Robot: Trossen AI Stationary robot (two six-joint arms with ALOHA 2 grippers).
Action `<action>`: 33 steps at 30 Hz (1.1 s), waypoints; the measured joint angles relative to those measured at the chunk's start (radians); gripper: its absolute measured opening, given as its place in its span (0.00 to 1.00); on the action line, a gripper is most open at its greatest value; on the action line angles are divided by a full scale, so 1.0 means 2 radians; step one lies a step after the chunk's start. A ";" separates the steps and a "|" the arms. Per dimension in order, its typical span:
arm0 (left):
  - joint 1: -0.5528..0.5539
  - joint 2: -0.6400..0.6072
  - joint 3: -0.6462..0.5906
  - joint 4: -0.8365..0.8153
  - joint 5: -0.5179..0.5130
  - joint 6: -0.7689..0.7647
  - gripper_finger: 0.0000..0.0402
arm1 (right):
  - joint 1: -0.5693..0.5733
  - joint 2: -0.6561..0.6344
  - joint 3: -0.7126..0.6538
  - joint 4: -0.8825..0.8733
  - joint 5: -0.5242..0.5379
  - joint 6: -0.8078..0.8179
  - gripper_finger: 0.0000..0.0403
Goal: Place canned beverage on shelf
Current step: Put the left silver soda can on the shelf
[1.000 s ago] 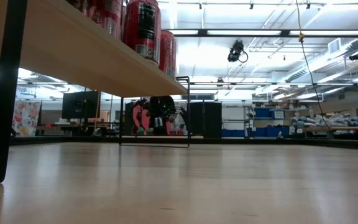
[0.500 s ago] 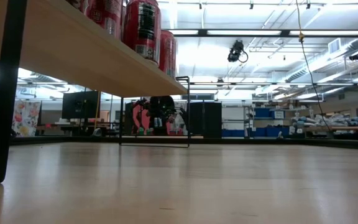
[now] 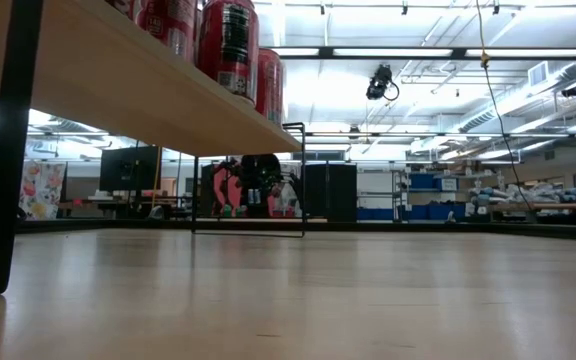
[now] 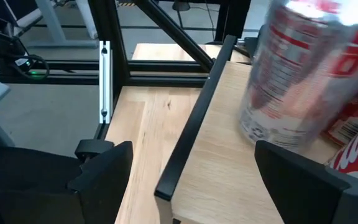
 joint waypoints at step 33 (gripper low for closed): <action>-0.012 -0.028 0.014 -0.006 -0.016 0.000 1.00 | 0.013 0.024 0.014 0.045 0.083 -0.144 0.87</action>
